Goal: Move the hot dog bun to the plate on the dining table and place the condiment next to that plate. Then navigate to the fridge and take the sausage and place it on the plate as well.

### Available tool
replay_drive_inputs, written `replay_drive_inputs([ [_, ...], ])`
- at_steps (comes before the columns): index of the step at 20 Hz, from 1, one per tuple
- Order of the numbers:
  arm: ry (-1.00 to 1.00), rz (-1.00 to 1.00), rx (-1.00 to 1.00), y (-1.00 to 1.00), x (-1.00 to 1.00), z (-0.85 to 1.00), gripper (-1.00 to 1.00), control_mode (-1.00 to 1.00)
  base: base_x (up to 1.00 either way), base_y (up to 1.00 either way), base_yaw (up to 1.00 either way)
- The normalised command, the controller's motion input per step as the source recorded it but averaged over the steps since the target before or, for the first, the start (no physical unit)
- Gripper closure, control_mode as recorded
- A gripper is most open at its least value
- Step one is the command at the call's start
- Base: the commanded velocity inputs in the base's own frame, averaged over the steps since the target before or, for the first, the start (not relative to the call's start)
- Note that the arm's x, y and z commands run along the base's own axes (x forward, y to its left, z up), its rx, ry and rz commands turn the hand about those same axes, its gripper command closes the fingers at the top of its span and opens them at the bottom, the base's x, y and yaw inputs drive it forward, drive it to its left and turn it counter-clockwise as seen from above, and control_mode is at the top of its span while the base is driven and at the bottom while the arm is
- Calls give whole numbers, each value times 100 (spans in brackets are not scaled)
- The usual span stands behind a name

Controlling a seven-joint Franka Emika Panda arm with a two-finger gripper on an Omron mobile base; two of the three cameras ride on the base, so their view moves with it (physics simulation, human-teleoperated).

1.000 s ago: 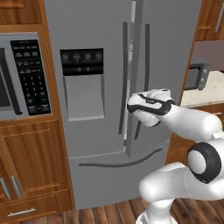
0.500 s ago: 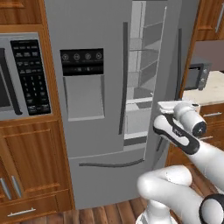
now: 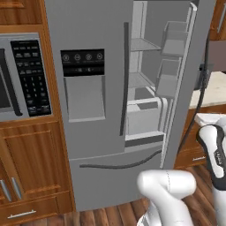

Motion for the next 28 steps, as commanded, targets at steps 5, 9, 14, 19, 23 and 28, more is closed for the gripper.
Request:
replay_drive_inputs([
  [5, 0, 0, 5, -33, -100, 15, -100, -100, 0, 0, 0],
  [9, 0, 2, -1, 71, -100, 21, -100, -100, 0, 0, 0],
  [14, 7, 8, -13, 100, -86, 18, -100, -100, 0, 0, 0],
  [19, 17, 9, -18, 100, -20, 22, -100, -100, 0, 0, 0],
  [23, 25, 3, -15, 100, 24, 23, -100, -100, 0, 0, 0],
  [28, 26, 0, -13, 100, 47, 9, -100, -100, 0, 0, 0],
])
